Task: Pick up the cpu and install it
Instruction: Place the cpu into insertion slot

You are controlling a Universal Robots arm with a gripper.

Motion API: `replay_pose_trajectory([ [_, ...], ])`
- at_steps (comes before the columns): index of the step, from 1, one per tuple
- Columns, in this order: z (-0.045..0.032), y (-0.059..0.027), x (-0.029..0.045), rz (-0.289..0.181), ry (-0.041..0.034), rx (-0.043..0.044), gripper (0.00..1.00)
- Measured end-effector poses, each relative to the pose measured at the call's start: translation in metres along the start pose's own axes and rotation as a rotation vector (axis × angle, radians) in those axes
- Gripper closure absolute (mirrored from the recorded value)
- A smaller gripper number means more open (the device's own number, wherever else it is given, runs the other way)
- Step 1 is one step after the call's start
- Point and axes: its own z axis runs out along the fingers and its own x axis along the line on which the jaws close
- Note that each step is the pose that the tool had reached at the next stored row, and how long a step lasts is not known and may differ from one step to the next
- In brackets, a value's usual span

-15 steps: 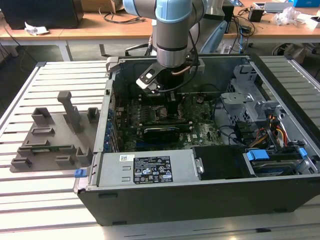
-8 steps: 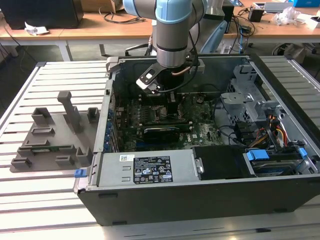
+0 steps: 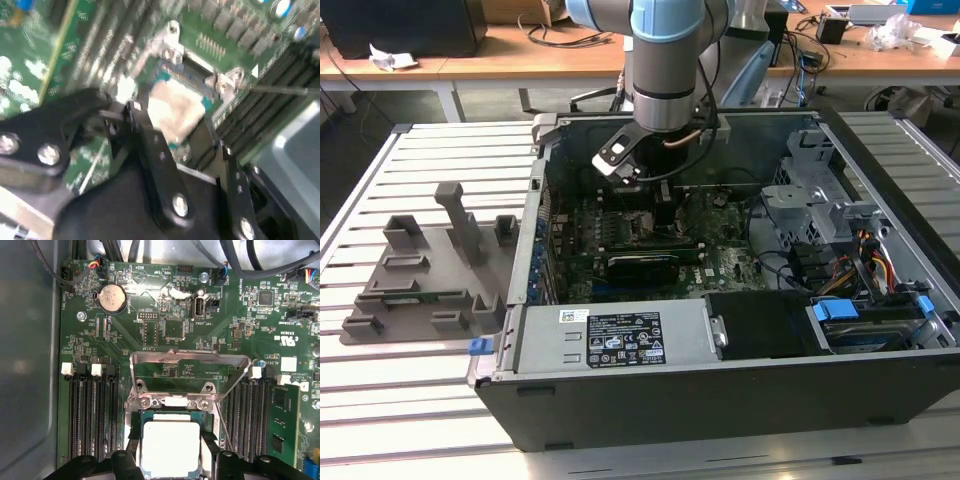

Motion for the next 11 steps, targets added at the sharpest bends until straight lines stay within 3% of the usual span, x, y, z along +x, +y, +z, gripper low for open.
replay_pose_trajectory([
  [11,0.0054,-0.0012,0.0004,0.000,0.0004,0.0002,0.44],
])
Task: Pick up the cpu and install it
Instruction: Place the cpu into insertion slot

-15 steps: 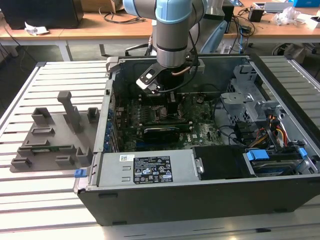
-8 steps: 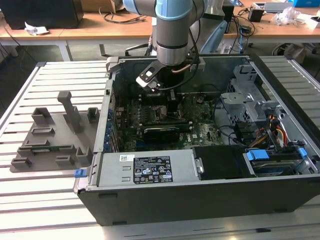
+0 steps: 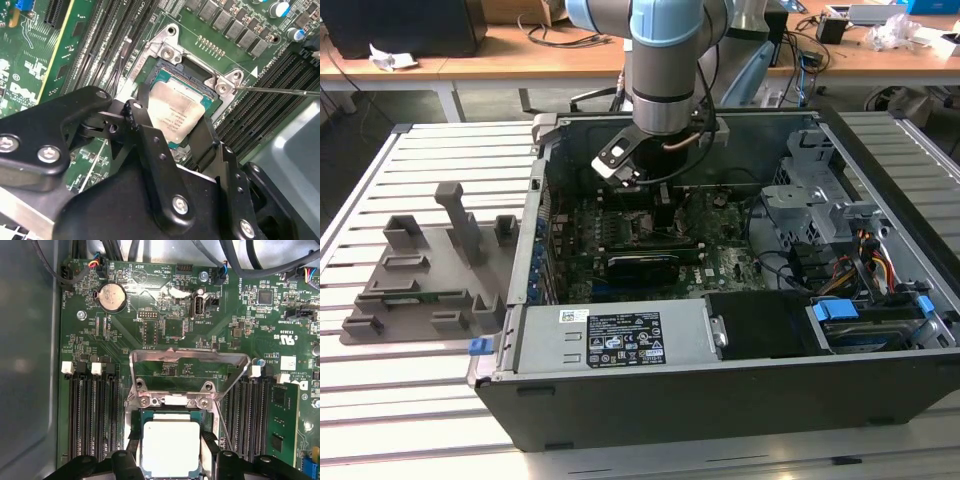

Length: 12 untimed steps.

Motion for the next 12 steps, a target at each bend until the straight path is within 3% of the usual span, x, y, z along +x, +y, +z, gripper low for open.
replay_pose_trajectory([
  [12,-0.0001,-0.0025,-0.0003,-0.014,0.0000,-0.0011,0.43],
])
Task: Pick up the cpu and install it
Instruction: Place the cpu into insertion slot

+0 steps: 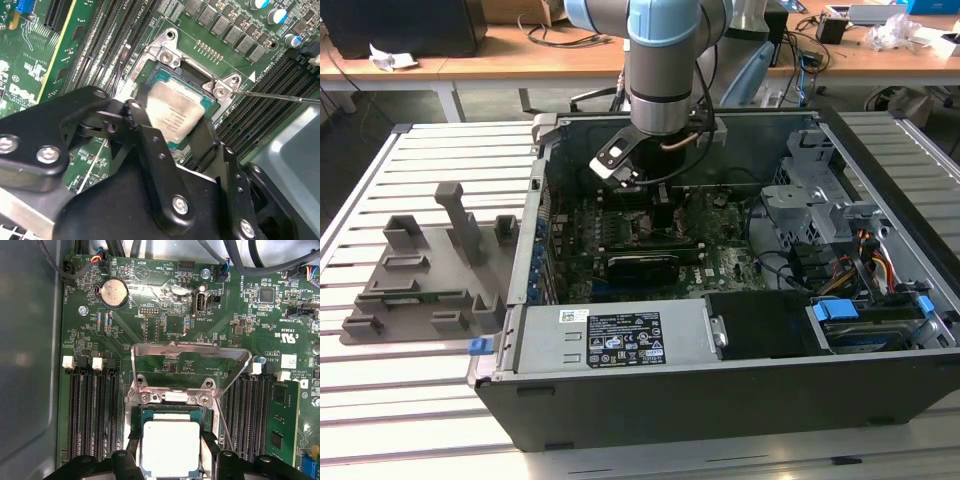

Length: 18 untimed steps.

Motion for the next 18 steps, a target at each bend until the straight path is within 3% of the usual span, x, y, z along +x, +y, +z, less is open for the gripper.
replay_pose_trajectory([
  [1,0.0000,0.0000,0.0000,0.000,0.0000,0.0000,0.37],
  [4,-0.0005,-0.0001,-0.0001,0.000,-0.0001,0.0001,0.37],
  [8,-0.0113,-0.0001,-0.0005,0.000,0.0003,0.0000,0.37],
  [10,-0.0242,-0.0001,-0.0009,0.000,0.0015,0.0000,0.51],
  [13,-0.0333,-0.0001,-0.0013,0.000,0.0015,-0.0001,0.69],
  [15,-0.0468,-0.0001,-0.0019,0.000,0.0015,-0.0001,0.87],
  [16,-0.0592,-0.0002,-0.0025,0.000,0.0018,0.0000,0.89],
  [18,-0.0662,-0.0002,-0.0028,0.000,0.0030,-0.0001,0.89],
])
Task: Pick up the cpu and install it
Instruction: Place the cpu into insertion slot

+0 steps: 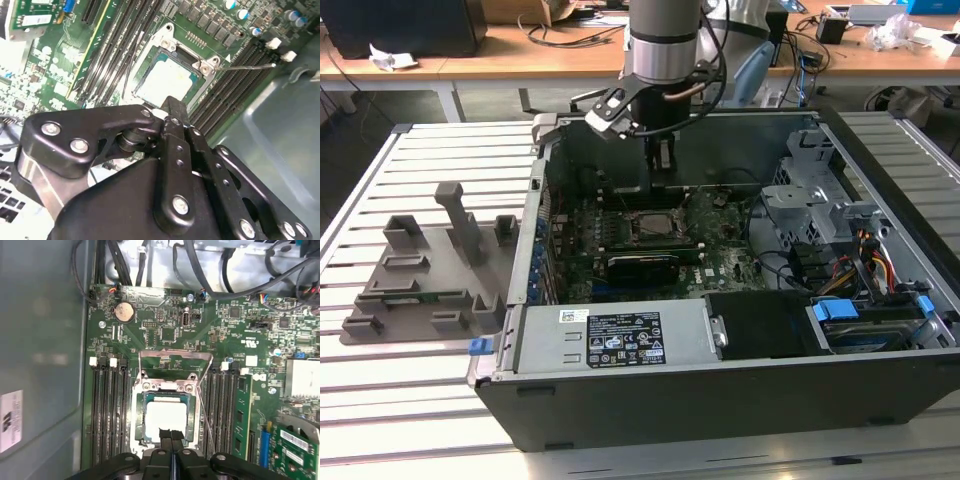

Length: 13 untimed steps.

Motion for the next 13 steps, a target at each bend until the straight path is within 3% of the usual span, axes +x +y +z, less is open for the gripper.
replay_pose_trajectory([
  [2,-0.0087,0.0001,-0.0001,0.000,0.0002,-0.0001,0.89],
  [5,-0.0125,0.0000,-0.0003,0.000,0.0002,-0.0001,0.89],
  [13,-0.0376,-0.0001,-0.0014,0.000,0.0016,-0.0001,0.89],
])
